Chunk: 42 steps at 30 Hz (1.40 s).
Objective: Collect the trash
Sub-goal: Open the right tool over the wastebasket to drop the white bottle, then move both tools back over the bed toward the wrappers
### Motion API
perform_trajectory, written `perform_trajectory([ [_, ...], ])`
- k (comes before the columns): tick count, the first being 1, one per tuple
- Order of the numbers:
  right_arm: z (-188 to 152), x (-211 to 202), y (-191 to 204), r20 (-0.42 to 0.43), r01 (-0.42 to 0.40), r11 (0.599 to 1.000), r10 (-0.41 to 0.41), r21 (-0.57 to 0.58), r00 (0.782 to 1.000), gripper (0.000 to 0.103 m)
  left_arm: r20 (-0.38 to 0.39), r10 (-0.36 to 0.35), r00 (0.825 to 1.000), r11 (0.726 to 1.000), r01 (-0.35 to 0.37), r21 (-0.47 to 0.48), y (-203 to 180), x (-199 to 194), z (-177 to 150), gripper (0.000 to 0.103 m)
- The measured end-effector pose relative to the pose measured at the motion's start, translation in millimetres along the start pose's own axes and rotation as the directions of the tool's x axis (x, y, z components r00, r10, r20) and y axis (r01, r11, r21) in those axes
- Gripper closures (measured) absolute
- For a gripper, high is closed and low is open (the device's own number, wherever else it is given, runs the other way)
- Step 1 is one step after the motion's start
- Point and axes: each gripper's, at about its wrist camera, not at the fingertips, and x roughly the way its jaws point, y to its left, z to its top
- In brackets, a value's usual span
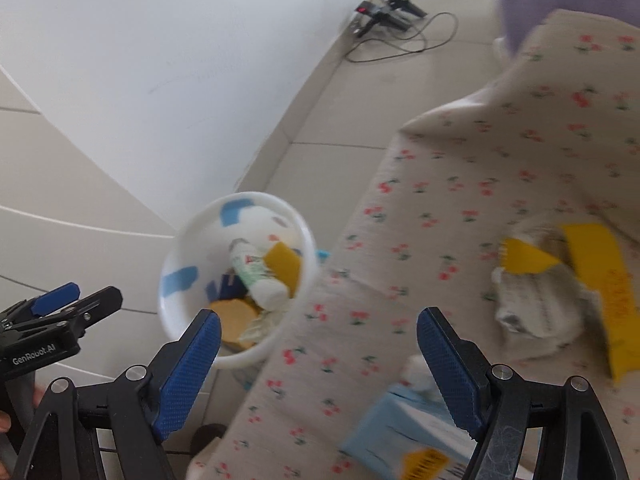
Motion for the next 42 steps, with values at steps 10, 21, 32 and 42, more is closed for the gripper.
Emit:
perform_trajectory([
  [10, -12, -30, -42, 0.017, 0.084, 0.996, -0.085, 0.036, 0.996, 0.018, -0.004, -0.032, 0.999, 0.999, 0.032, 0.041, -32, -2, 0, 0.006],
  [21, -23, -45, -88, 0.011, 0.163, 0.981, -0.165, 0.104, 0.986, 0.018, -0.015, -0.066, 0.998, 0.995, 0.067, 0.078, -74, 4, 3, 0.006],
  [32, -27, -55, -127, -0.002, 0.214, 0.962, -0.217, 0.167, 0.976, 0.018, -0.03, -0.1, 0.995, 0.992, 0.102, 0.072, -117, 17, 8, 0.006],
  [42, -28, -59, -156, -0.022, 0.25, 0.949, -0.25, 0.19, 0.968, 0.018, -0.054, -0.129, 0.99, 0.988, 0.133, 0.081, -155, 34, 12, 0.006],
])
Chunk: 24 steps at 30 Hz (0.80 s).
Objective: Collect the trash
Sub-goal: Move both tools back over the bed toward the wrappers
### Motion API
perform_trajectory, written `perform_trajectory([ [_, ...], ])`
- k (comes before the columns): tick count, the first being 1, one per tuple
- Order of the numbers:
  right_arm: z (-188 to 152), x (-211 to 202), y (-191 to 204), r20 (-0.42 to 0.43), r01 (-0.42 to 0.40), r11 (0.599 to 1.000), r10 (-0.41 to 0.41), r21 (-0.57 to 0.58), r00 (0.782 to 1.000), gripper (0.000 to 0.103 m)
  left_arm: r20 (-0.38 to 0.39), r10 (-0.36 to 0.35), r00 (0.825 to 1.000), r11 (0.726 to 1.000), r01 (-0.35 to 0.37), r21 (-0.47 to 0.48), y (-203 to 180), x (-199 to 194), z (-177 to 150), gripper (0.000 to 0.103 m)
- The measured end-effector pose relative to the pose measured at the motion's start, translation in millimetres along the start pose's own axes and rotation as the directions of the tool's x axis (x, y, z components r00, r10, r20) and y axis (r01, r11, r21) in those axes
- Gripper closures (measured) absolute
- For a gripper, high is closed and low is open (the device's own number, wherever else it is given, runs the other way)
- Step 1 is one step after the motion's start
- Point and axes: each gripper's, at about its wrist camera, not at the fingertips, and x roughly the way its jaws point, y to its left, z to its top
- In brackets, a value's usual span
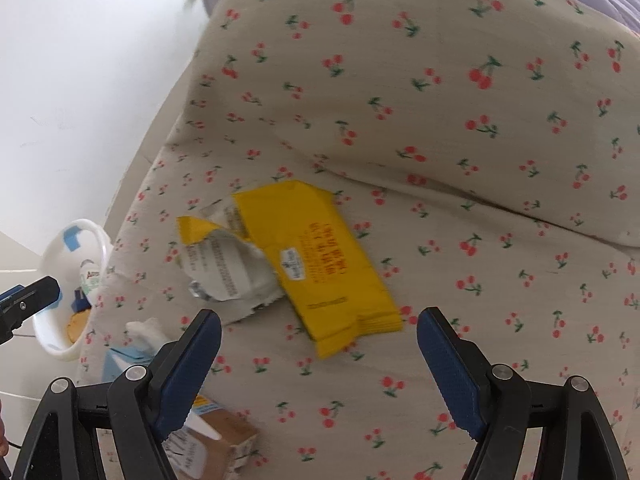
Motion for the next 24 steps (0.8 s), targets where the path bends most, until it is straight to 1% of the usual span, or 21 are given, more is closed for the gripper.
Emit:
perform_trajectory([
  [6, 1, 0, -25, -0.011, 0.023, 0.999, -0.022, 0.033, 1.0, 0.018, -0.025, -0.039, 0.999, 0.999, 0.039, -0.009, -13, 14, 6, 0.006],
  [12, 3, 0, -49, -0.013, 0.035, 0.997, -0.034, 0.075, 0.999, 0.018, -0.048, -0.053, 0.997, 0.999, 0.053, -0.009, -25, 27, 12, 0.006],
  [16, 2, 0, -62, -0.02, 0.028, 0.994, -0.026, 0.105, 0.999, 0.018, -0.065, -0.064, 0.996, 0.998, 0.063, -0.005, -33, 36, 15, 0.007],
  [20, 5, 10, -55, -0.039, 0.017, 0.995, -0.013, 0.096, 0.999, 0.018, -0.073, -0.068, 0.995, 0.998, 0.067, -0.012, -39, 43, 16, 0.007],
  [24, 6, 23, -41, -0.084, -0.014, 0.998, 0.018, 0.054, 0.996, 0.018, -0.066, -0.056, 0.996, 0.998, 0.055, -0.016, -42, 46, 19, 0.007],
])
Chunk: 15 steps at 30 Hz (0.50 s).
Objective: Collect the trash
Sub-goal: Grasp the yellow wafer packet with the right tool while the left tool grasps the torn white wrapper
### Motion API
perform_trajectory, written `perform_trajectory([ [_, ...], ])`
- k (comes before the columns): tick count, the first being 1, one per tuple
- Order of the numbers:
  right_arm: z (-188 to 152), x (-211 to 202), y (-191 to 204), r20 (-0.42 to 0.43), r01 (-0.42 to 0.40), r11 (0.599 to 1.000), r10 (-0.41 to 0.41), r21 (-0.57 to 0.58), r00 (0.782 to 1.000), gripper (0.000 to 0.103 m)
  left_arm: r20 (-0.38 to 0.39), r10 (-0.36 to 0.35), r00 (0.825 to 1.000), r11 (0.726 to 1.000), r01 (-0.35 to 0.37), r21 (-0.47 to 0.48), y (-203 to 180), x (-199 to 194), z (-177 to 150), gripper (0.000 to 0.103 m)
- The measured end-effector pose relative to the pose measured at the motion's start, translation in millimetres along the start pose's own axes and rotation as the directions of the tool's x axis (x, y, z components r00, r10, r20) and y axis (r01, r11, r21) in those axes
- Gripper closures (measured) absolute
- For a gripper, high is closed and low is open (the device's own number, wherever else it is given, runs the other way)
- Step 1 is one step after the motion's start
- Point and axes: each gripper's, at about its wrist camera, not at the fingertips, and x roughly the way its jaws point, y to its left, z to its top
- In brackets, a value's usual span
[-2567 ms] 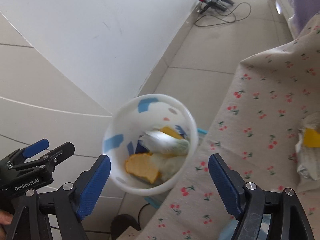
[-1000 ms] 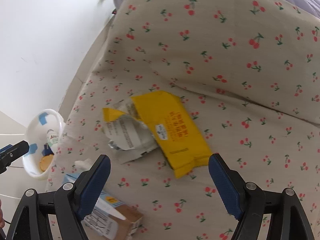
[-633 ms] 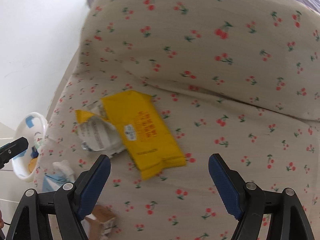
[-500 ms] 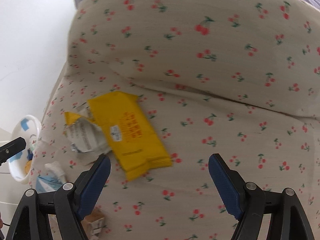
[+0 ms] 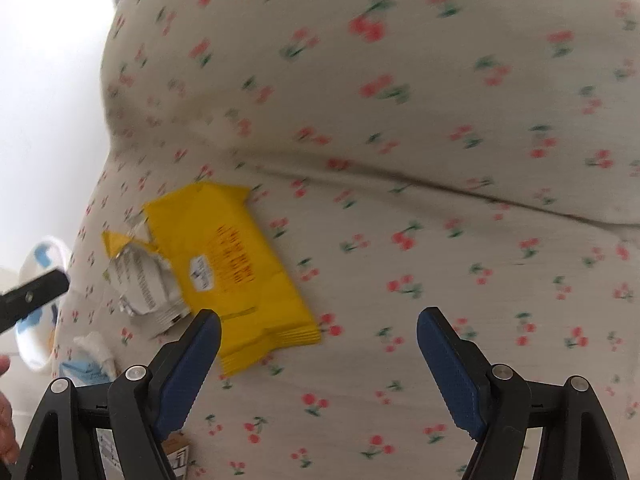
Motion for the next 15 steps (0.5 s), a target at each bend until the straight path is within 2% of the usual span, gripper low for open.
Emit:
perform_trajectory([
  [9, 4, 33, 30, -0.057, -0.011, 0.997, 0.007, -0.083, 0.998, 0.019, 0.002, -0.02, 1.0, 1.0, 0.02, -0.007, -1, 0, 2, 0.007],
  [12, 4, 42, 33, -0.054, 0.015, 0.994, -0.021, -0.107, 0.998, 0.031, -0.002, -0.036, 0.999, 0.999, 0.036, 0.001, -2, 0, 0, 0.008],
  [13, 5, 42, 35, -0.045, 0.029, 0.991, -0.035, -0.132, 0.998, 0.042, -0.006, -0.046, 0.999, 0.999, 0.046, 0.003, -3, 0, -1, 0.008],
  [15, 6, 42, 36, -0.044, 0.031, 0.988, -0.038, -0.149, 0.998, 0.048, -0.023, -0.077, 0.997, 0.997, 0.077, 0.011, -4, 1, -2, 0.015],
])
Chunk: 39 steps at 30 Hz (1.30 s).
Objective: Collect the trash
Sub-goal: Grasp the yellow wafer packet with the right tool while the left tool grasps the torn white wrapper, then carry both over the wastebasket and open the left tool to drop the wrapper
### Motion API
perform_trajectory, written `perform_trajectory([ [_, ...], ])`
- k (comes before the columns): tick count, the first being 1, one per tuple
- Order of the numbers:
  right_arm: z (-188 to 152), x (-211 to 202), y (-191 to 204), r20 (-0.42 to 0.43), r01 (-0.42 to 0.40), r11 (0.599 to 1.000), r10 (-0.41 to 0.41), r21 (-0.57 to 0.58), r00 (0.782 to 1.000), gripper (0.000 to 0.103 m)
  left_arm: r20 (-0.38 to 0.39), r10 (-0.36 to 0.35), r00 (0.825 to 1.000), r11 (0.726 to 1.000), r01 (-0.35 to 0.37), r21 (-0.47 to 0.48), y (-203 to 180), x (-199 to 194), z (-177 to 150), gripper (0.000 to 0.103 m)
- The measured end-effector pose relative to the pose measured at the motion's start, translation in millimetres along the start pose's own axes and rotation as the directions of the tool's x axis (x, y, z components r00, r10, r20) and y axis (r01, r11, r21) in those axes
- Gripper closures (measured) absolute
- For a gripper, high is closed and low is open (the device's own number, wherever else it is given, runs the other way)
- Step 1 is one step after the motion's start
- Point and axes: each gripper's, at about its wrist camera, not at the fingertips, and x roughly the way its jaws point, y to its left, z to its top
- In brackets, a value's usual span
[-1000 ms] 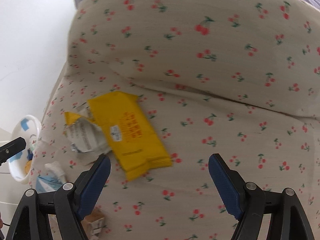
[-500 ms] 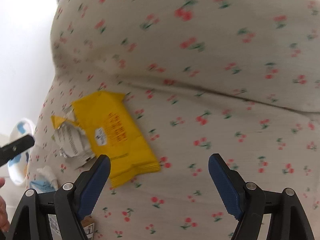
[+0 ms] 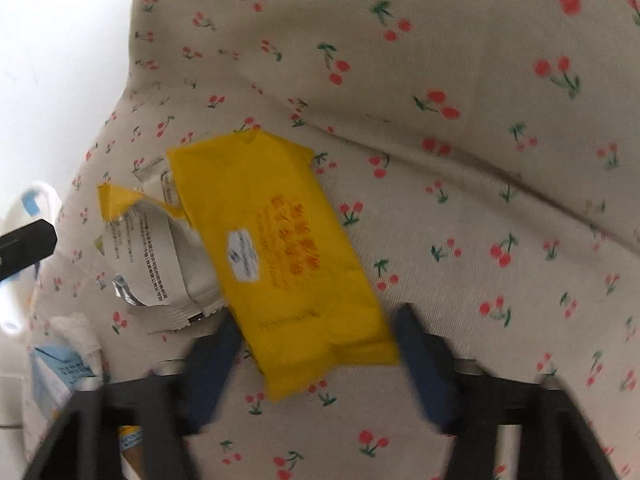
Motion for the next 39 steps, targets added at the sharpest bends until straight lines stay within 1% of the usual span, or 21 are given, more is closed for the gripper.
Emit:
perform_trajectory([
  [1, 0, -1, -2, 0.001, -0.006, 1.0, 0.006, 0.01, 1.0, 0.051, -0.013, -0.015, 1.0, 1.0, 0.015, 0.005, -2, 2, -1, 0.018],
  [2, 0, -2, -6, 0.002, -0.01, 1.0, 0.01, 0.025, 1.0, 0.052, -0.024, -0.027, 0.999, 1.0, 0.027, 0.007, -3, 3, -1, 0.023],
  [3, -1, -5, -10, 0.007, -0.01, 0.999, 0.01, 0.038, 1.0, 0.054, -0.036, -0.046, 0.998, 0.999, 0.046, 0.009, -5, 6, -2, 0.026],
  [4, -2, -9, -15, 0.016, -0.008, 0.999, 0.007, 0.047, 1.0, 0.056, -0.043, -0.061, 0.997, 0.998, 0.061, 0.011, -7, 7, -3, 0.026],
  [6, -5, -20, -26, 0.039, -0.006, 0.998, 0.003, 0.065, 0.999, 0.057, -0.051, -0.09, 0.995, 0.996, 0.091, 0.015, -12, 9, -4, 0.031],
  [12, -17, -45, -50, 0.077, -0.002, 0.994, -0.006, 0.111, 0.997, 0.057, -0.067, -0.156, 0.985, 0.986, 0.16, 0.044, -39, 17, -8, 0.038],
  [15, -21, -50, -60, 0.085, 0.004, 0.992, -0.016, 0.13, 0.996, 0.057, -0.09, -0.177, 0.98, 0.982, 0.181, 0.044, -51, 27, -11, 0.042],
  [17, -25, -54, -65, 0.085, 0.003, 0.99, -0.015, 0.141, 0.996, 0.057, -0.1, -0.171, 0.98, 0.983, 0.176, 0.045, -56, 34, -12, 0.046],
  [19, -26, -59, -68, 0.086, -0.001, 0.99, -0.012, 0.144, 0.996, 0.056, -0.105, -0.156, 0.982, 0.986, 0.161, 0.042, -59, 40, -13, 0.053],
  [20, -27, -61, -70, 0.086, -0.002, 0.99, -0.01, 0.143, 0.996, 0.056, -0.111, -0.145, 0.983, 0.988, 0.15, 0.04, -60, 44, -13, 0.061],
  [22, -29, -62, -70, 0.085, -0.004, 0.991, -0.008, 0.136, 0.996, 0.056, -0.091, -0.124, 0.988, 0.991, 0.128, 0.045, -63, 45, -13, 0.07],
  [23, -31, -64, -73, 0.085, -0.005, 0.991, -0.007, 0.135, 0.996, 0.056, -0.093, -0.118, 0.989, 0.991, 0.123, 0.047, -63, 45, -14, 0.079],
  [24, -32, -64, -73, 0.084, -0.006, 0.991, -0.005, 0.134, 0.996, 0.056, -0.092, -0.12, 0.988, 0.991, 0.125, 0.046, -63, 46, -15, 0.084],
  [26, -32, -64, -75, 0.083, -0.01, 0.991, -0.001, 0.134, 0.997, 0.056, -0.085, -0.133, 0.987, 0.99, 0.136, 0.039, -62, 43, -16, 0.087],
  [29, -29, -63, -67, 0.093, -0.02, 0.991, 0.007, 0.135, 0.996, 0.057, -0.072, -0.156, 0.985, 0.986, 0.159, 0.04, -58, 33, -15, 0.092],
  [32, -25, -64, -59, 0.106, -0.032, 0.991, 0.019, 0.128, 0.994, 0.057, -0.048, -0.169, 0.984, 0.984, 0.172, 0.05, -55, 18, -16, 0.093],
  [35, -23, -66, -50, 0.116, -0.041, 0.992, 0.027, 0.118, 0.993, 0.057, -0.016, -0.174, 0.985, 0.983, 0.174, 0.053, -44, 3, -11, 0.093],
  [39, -20, -69, -34, 0.132, -0.059, 0.993, 0.045, 0.102, 0.99, 0.056, 0.023, -0.181, 0.983, 0.983, 0.18, 0.032, -27, -19, -13, 0.094],
])
